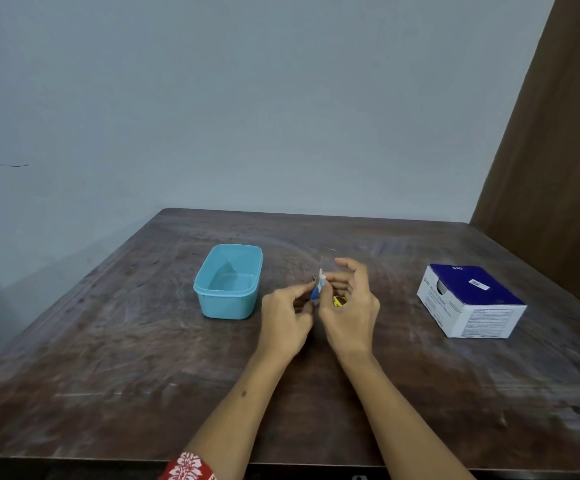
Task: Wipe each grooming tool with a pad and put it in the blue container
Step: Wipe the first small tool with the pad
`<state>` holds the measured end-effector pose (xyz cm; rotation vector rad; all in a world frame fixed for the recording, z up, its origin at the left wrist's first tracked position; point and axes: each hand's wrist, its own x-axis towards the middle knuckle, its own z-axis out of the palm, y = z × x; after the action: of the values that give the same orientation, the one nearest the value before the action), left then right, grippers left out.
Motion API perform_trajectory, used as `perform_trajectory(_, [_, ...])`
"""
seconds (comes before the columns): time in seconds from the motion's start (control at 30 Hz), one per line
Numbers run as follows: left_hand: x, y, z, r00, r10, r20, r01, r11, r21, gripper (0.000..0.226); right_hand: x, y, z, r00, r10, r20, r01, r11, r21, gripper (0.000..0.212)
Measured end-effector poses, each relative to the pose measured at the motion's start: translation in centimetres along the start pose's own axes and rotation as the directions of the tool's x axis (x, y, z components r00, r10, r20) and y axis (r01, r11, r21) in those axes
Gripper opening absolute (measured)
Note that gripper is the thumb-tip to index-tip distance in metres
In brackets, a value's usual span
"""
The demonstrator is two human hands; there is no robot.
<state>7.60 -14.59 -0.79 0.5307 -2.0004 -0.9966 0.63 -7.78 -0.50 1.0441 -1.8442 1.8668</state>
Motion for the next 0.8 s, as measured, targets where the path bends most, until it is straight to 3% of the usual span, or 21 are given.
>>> perform_trajectory(0.2, [-0.04,-0.27,0.33,0.993,-0.066,0.093,0.068,0.998,-0.013,0.034,0.4,0.12,-0.29,0.992,-0.031,-0.12,0.029,0.999,-0.018,0.032])
perform_trajectory(0.37, [-0.02,-0.16,0.14,0.993,-0.085,0.084,0.09,0.994,-0.064,0.037,-0.07,0.32,0.35,0.998,-0.065,-0.001,0.064,0.993,-0.095,0.032])
perform_trajectory(0.63, [0.0,-0.4,0.56,0.965,-0.164,0.206,0.199,0.966,-0.164,0.032,0.46,0.53,-0.32,0.996,-0.006,-0.094,0.002,0.999,-0.047,0.015])
perform_trajectory(0.8, [0.12,-0.56,0.45,0.972,-0.165,0.169,0.187,0.975,-0.123,0.038,0.32,0.3,-0.25,0.999,0.009,-0.049,-0.011,0.998,-0.058,0.027])
